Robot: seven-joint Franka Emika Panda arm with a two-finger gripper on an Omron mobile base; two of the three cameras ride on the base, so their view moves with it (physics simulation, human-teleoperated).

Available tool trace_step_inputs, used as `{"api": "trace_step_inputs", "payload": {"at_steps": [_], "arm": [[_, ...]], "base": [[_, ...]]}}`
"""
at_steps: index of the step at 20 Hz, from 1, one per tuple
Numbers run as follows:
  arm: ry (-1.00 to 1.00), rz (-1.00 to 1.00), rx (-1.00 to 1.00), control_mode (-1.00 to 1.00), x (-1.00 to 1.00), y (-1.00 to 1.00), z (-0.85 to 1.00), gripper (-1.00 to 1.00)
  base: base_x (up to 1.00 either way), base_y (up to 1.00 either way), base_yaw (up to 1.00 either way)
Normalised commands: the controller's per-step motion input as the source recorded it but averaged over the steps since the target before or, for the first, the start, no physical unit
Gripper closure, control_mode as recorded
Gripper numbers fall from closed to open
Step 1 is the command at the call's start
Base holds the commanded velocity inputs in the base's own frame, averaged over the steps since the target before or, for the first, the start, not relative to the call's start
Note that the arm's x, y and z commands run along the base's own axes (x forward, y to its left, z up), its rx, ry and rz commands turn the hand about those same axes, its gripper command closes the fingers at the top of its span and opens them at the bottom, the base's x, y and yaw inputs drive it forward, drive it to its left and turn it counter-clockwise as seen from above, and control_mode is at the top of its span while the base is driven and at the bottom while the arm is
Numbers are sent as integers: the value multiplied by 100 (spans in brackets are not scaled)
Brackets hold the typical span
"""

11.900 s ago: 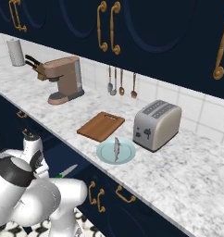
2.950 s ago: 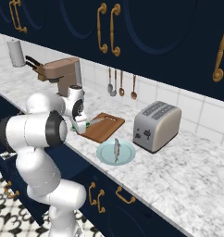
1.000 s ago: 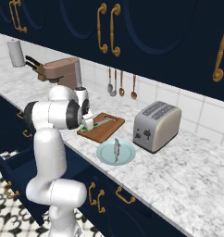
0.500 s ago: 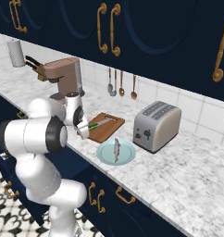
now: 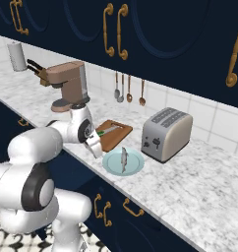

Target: Pick up the knife from the drawer and place it on the cutting board. Then place the meat from the plate to the cutting board.

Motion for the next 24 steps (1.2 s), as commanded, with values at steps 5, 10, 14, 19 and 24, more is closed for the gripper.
{"api": "trace_step_inputs", "payload": {"at_steps": [5,10,14,19,24], "arm": [[13,10,-3,-100,-10,-79,6,-100],[5,13,-4,-100,0,-67,0,-100],[5,18,-2,-100,8,-67,-8,-100],[0,19,0,-100,36,-29,-41,-100],[3,9,0,-100,43,0,-22,-100]], "base": [[0,0,0],[0,0,0],[0,0,0],[0,0,0],[0,0,0]]}}
